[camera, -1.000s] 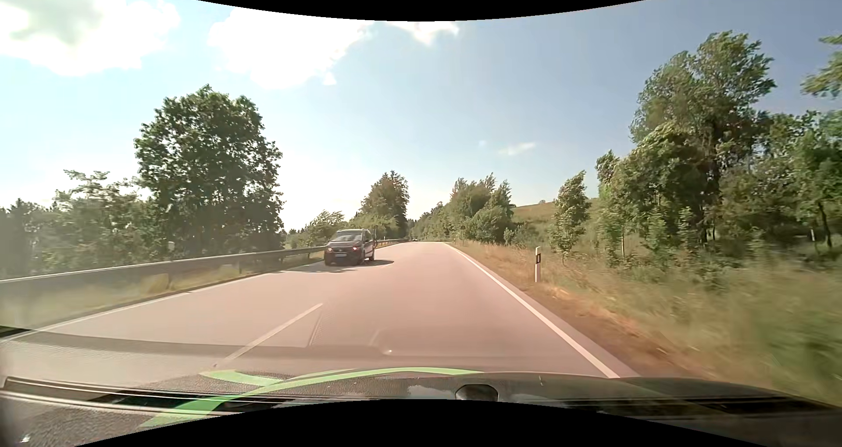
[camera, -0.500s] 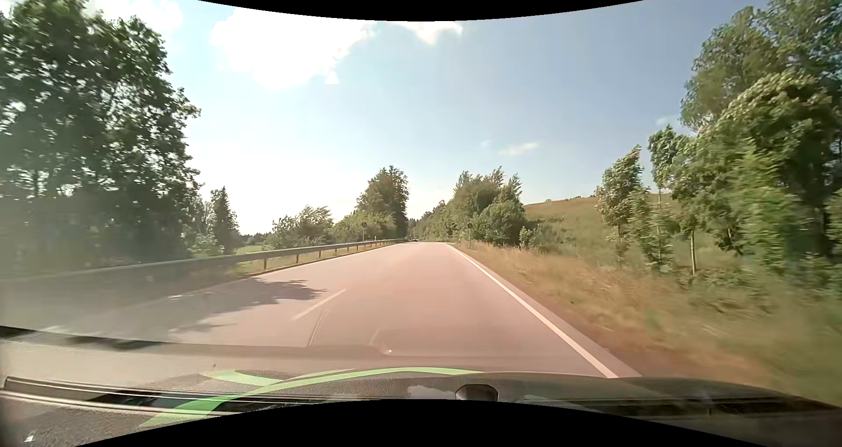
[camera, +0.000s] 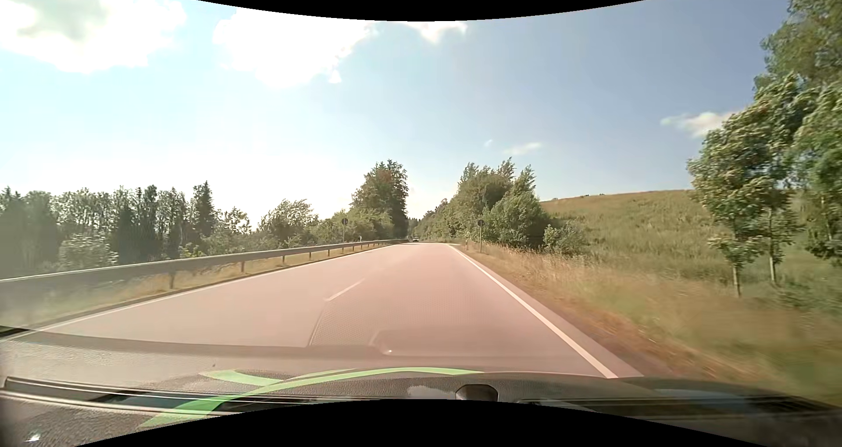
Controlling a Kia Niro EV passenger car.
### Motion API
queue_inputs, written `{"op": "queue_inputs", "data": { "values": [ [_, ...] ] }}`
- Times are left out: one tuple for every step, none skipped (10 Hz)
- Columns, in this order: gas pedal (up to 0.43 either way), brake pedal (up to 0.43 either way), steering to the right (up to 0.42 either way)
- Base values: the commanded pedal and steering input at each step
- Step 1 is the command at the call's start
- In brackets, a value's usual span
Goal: Follow the waypoints while adhering to traffic rules and regulations
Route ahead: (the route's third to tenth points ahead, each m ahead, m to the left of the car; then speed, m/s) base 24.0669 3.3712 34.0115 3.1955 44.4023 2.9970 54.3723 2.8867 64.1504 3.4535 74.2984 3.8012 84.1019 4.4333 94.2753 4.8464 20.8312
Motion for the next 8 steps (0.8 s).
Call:
{"op": "queue_inputs", "data": {
  "values": [
    [0.409, 0.0, -0.005],
    [0.409, 0.0, -0.005],
    [0.421, 0.0, -0.005],
    [0.429, 0.0, -0.005],
    [0.429, 0.0, -0.005],
    [0.441, 0.0, -0.006],
    [0.441, 0.0, -0.005],
    [0.441, 0.0, -0.006]
  ]
}}
